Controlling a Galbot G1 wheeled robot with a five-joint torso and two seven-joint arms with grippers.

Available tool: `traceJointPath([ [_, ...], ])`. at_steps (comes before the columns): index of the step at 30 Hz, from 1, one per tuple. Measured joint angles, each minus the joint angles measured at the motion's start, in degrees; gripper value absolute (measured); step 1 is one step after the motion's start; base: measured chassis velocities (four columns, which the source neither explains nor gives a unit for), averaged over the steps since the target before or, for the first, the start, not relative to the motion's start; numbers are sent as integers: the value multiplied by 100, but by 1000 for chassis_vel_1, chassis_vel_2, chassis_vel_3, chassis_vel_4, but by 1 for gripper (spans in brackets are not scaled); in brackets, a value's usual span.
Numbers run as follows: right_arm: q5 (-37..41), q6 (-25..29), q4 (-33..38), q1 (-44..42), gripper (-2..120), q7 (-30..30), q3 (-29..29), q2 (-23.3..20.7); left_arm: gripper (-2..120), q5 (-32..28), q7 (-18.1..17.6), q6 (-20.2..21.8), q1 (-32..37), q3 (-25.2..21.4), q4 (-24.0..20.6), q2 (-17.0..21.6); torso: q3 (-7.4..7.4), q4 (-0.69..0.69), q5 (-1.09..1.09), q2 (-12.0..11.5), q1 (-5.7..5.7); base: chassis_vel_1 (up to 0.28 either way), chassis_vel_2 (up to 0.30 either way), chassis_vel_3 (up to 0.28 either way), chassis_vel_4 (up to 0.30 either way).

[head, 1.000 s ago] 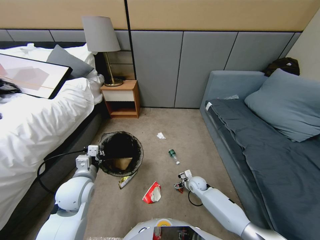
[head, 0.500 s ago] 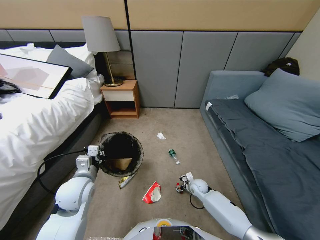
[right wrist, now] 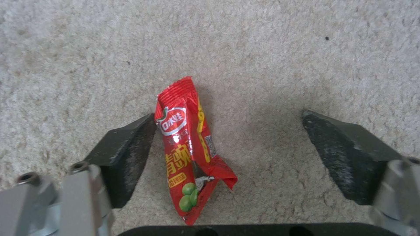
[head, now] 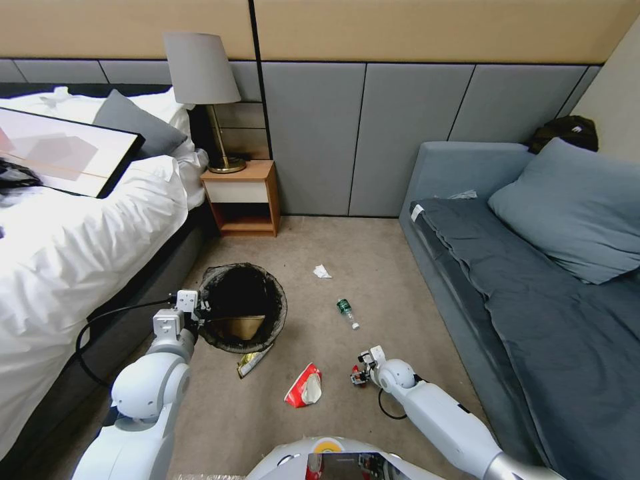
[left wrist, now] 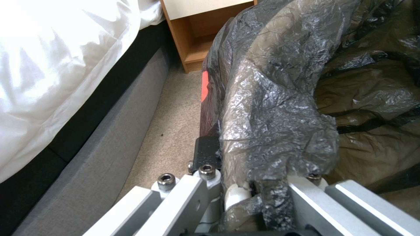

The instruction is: Pick up the trash bin, then pick up the garbage from the floor and place it into the trash bin.

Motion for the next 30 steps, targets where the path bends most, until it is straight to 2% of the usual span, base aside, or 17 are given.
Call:
traceJointPath([
  [8,-10,3,44,-24,78,17,-52,-43,0,0,2,0,-22,-2,8,-2,1,3,7,0,0,0,0,0,0],
  [14,56,2,110,-44,65,47,-107,-75,0,-4,2,0,-51,-1,27,-1,1,3,7,0,0,0,0,0,0],
  [21,38,2,100,-61,64,66,-143,-39,0,-4,3,0,-62,-1,40,-7,2,-1,3,0,0,0,0,0,0],
  [30,34,1,94,-61,64,72,-169,-31,0,-4,5,0,-78,19,51,-17,2,1,3,-1,0,0,0,0,0],
])
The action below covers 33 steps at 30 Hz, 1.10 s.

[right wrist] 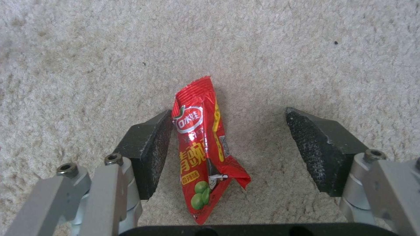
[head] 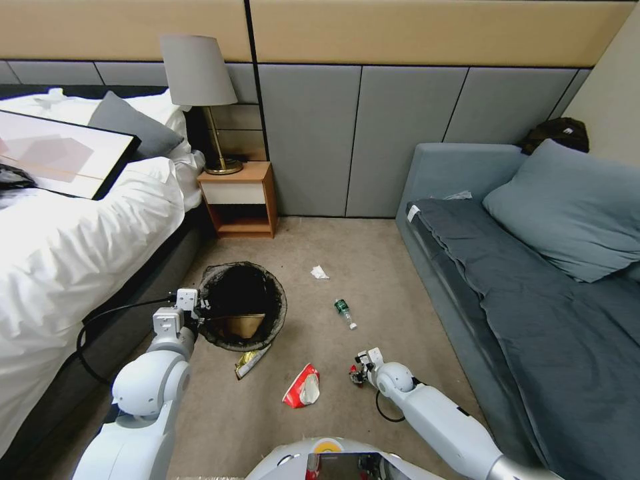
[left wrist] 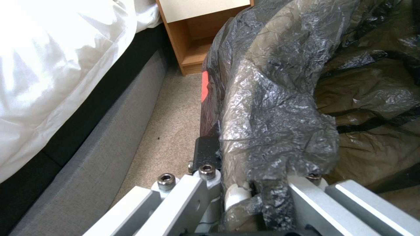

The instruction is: Pick up the trash bin, then pick up the garbage from the floor and place it into the trash bin.

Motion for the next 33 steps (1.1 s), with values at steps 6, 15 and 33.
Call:
traceJointPath([
  [6,10,-3,5,-14,63,9,0,-11,0,1,0,0,0,1,1,4,0,1,2,0,0,0,0,0,0],
  [15,159,-12,165,-59,47,113,-21,-132,0,3,1,0,-28,12,25,-7,2,1,7,-2,2,0,0,0,0],
  [33,234,-16,168,-68,6,131,-67,-120,0,12,5,0,-68,44,63,8,1,0,2,-2,2,0,0,0,0],
])
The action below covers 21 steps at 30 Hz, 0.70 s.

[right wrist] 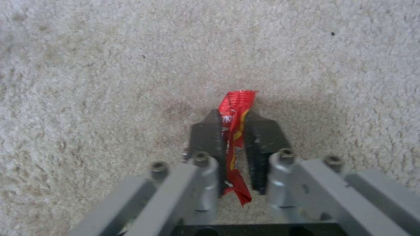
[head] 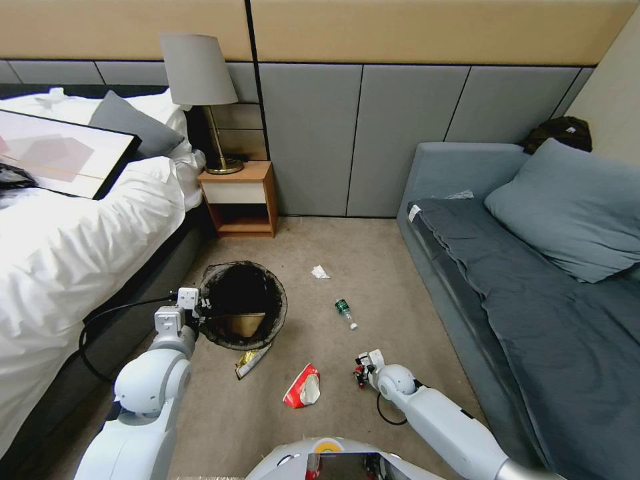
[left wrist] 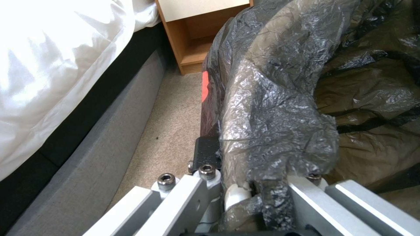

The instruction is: Pick up the trash bin, then pick up the garbage from the floor and place it into the trash bin.

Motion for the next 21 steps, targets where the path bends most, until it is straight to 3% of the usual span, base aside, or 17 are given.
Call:
traceJointPath([
  [2,0,0,-5,-1,0,0,0,0,0,2,1,0,-3,0,7,6,0,1,0,0,0,0,0,0,0],
  [16,87,-30,109,-5,0,9,32,-27,0,5,8,0,16,-18,-7,31,1,4,12,-1,1,0,0,0,0],
  [20,246,-94,429,-61,0,20,156,-187,0,-3,12,0,11,-23,-12,37,4,5,18,-2,1,0,0,0,0],
  [21,371,-90,659,-71,0,68,294,-297,0,-8,18,0,10,-24,-12,42,2,5,10,-2,1,0,0,0,0],
])
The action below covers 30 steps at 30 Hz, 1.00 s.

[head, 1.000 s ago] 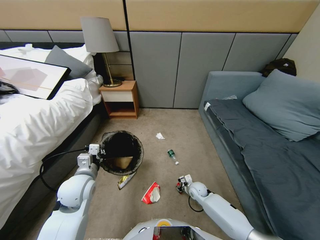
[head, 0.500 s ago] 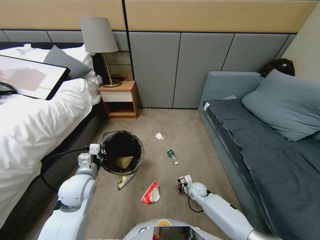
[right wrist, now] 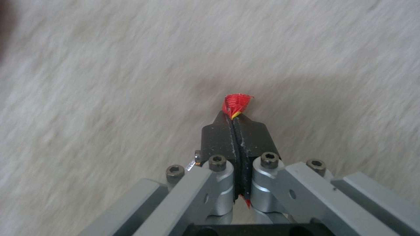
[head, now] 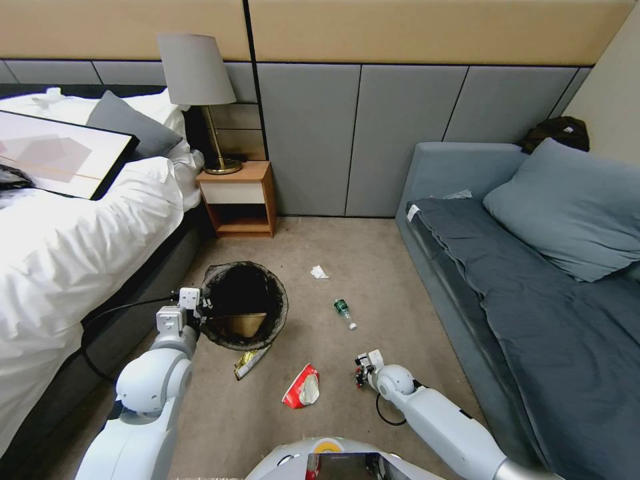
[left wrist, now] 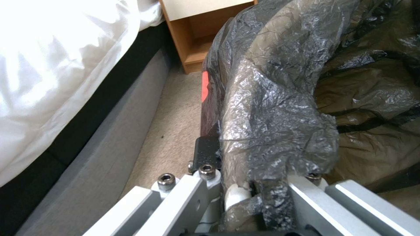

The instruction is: Pick up the trash bin, then pick up the garbage from the floor and place it into the trash bin.

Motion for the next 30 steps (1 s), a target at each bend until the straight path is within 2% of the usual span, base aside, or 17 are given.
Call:
traceJointPath([
  [3,235,8,397,-33,0,84,211,-181,0,-6,14,0,-2,0,1,5,0,-4,-5,0,-1,0,0,0,0],
  [4,357,11,666,-62,0,116,368,-295,0,-9,26,0,-3,0,1,6,0,-4,-1,0,0,0,0,0,0],
  [6,572,26,1197,-130,0,160,733,-521,0,-6,45,0,1,-2,-5,6,-1,-4,-7,1,-1,0,0,0,0],
  [7,572,26,1197,-130,0,160,733,-521,0,-6,45,0,1,-2,-5,6,-1,-4,-7,1,-1,0,0,0,0],
  [9,963,37,1858,-201,0,281,1200,-791,0,0,62,0,13,-2,-5,-3,-2,-4,-4,1,-1,0,0,0,0],
  [10,963,37,1858,-201,0,281,1200,-791,0,0,62,0,13,-2,-5,-3,-2,-4,-4,1,-1,0,0,0,0],
  [13,1463,48,2657,-123,0,490,1660,-1127,0,48,108,0,21,24,11,-52,-2,-6,-4,1,-1,0,0,0,0],
  [14,1463,48,2657,-123,0,490,1660,-1127,0,48,108,0,21,24,11,-52,-2,-6,-4,1,-1,0,0,0,0],
  [15,1676,55,2948,-6,0,573,1771,-1246,0,85,123,0,22,42,21,-76,-2,-4,-7,1,-1,0,0,0,0],
  [17,1820,55,3139,95,0,604,1826,-1318,0,105,132,-1,22,55,25,-91,-2,-5,-7,1,-1,0,0,0,0],
  [21,2819,65,3810,865,0,853,1954,-1566,0,181,176,-1,50,81,39,-145,-2,-5,-6,1,-1,0,0,0,0],
  [23,2975,66,3877,1013,0,903,1953,-1577,0,188,180,0,55,81,42,-152,-2,-5,-6,2,-1,0,0,0,0],
  [25,3570,72,4090,1758,0,1098,1873,-1567,0,203,191,0,79,63,54,-176,-2,-3,-9,2,-1,0,0,0,0],
  [27,3730,73,4132,1945,0,1163,1833,-1549,0,204,192,0,84,59,54,-178,-2,-3,-9,2,-1,0,0,0,0],
  [29,4412,74,4235,2565,0,1367,1654,-1449,0,212,193,0,89,47,62,-186,-2,-4,-7,1,-1,0,0,0,0],
  [30,4412,74,4235,2565,0,1367,1654,-1449,0,212,193,0,89,47,62,-186,-2,-4,-7,1,-1,0,0,0,0],
])
